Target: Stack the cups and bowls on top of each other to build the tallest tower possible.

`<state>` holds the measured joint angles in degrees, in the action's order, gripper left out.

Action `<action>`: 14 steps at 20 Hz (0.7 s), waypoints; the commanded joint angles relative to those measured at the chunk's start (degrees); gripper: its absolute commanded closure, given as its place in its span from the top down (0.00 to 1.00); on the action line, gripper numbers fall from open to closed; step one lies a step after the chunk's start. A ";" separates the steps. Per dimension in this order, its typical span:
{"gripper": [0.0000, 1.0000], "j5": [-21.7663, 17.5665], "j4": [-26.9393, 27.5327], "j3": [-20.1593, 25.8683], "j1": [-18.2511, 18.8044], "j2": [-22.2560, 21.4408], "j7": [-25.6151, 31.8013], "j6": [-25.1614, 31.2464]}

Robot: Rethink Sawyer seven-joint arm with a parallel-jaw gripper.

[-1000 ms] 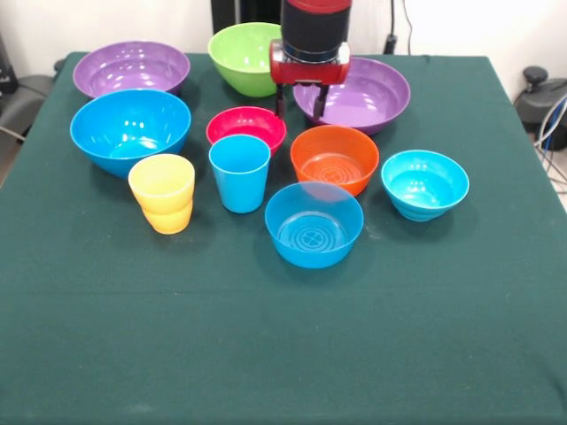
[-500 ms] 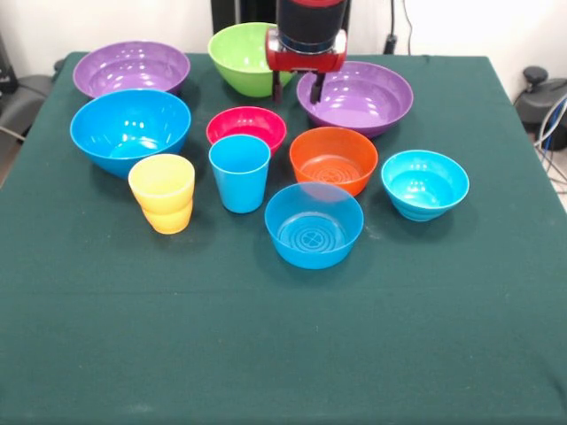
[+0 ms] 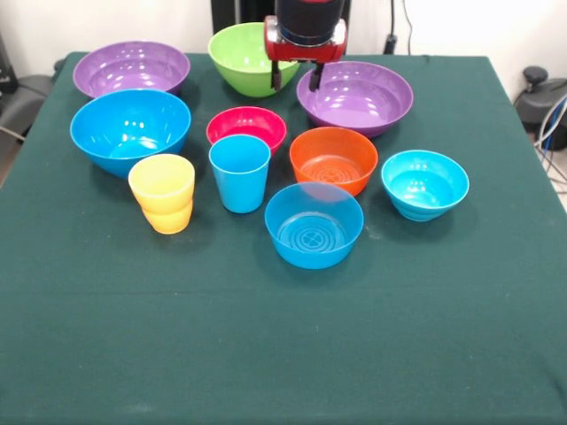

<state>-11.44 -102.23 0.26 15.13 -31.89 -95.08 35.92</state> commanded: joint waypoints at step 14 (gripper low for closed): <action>1.00 -5.00 13.77 5.16 -0.94 3.41 5.14 6.74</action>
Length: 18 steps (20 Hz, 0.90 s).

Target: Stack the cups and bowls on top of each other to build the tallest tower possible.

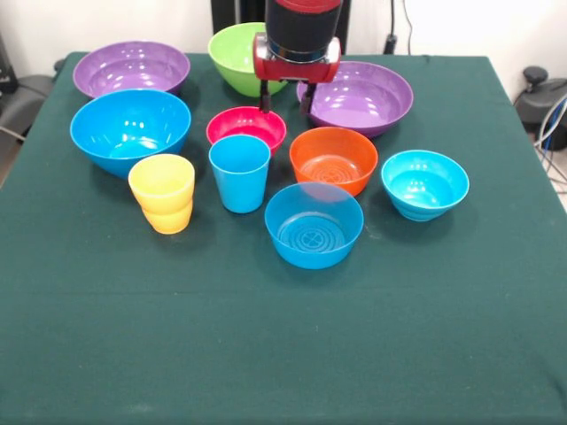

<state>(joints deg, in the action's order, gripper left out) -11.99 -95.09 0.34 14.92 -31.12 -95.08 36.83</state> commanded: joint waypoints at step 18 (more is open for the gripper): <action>1.00 -5.34 16.97 6.18 -0.46 4.56 8.46 16.58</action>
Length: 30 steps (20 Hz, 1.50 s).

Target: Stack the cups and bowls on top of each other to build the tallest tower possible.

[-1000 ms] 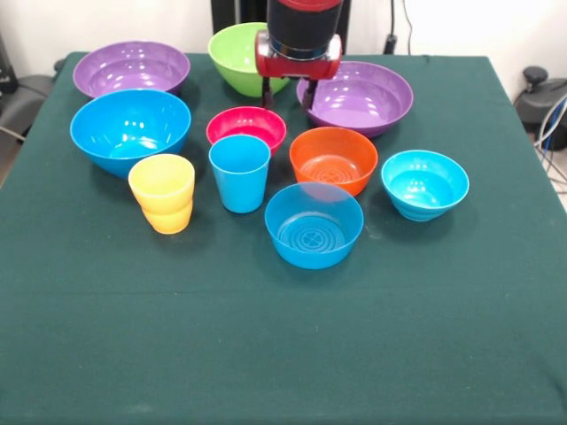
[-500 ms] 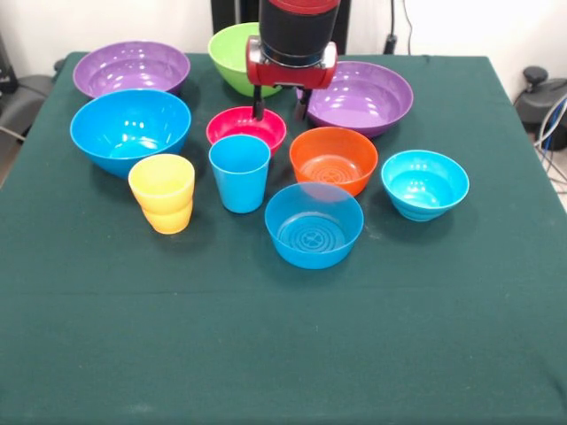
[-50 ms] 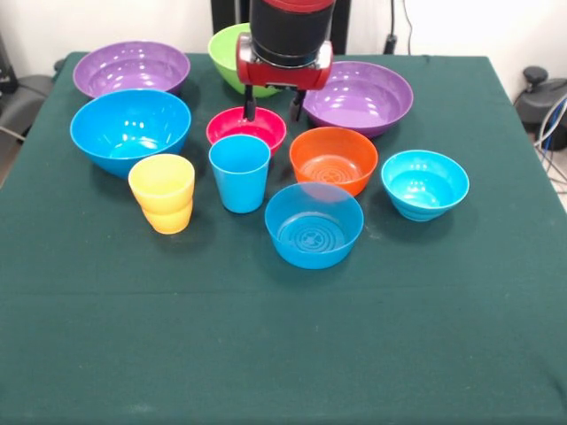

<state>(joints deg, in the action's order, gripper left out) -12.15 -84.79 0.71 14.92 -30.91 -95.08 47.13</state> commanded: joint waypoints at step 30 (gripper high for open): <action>1.00 -9.74 6.29 7.57 2.37 5.69 10.80 -0.45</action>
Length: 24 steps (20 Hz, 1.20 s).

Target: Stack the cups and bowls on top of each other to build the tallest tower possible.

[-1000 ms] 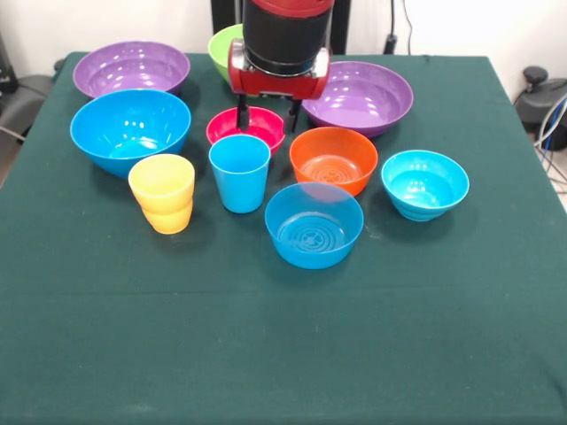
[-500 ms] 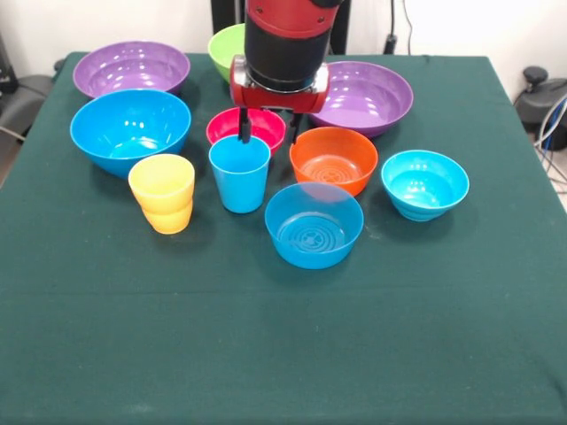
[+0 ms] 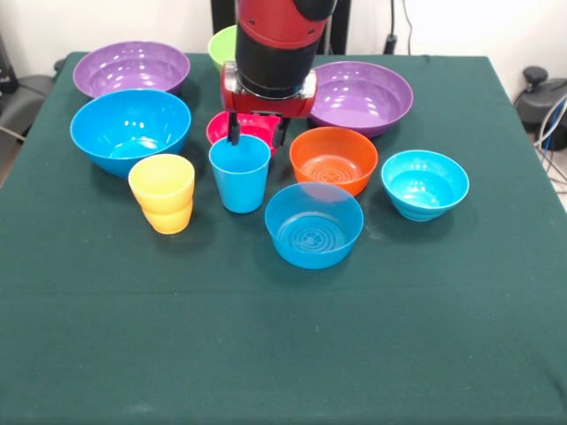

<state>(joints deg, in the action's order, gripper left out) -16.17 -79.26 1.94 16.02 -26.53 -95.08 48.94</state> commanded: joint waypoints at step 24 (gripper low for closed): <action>1.00 -8.56 -3.57 9.77 3.44 0.75 8.22 -6.94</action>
<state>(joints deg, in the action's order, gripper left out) -19.33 -79.81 5.99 19.88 -26.44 -95.08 45.68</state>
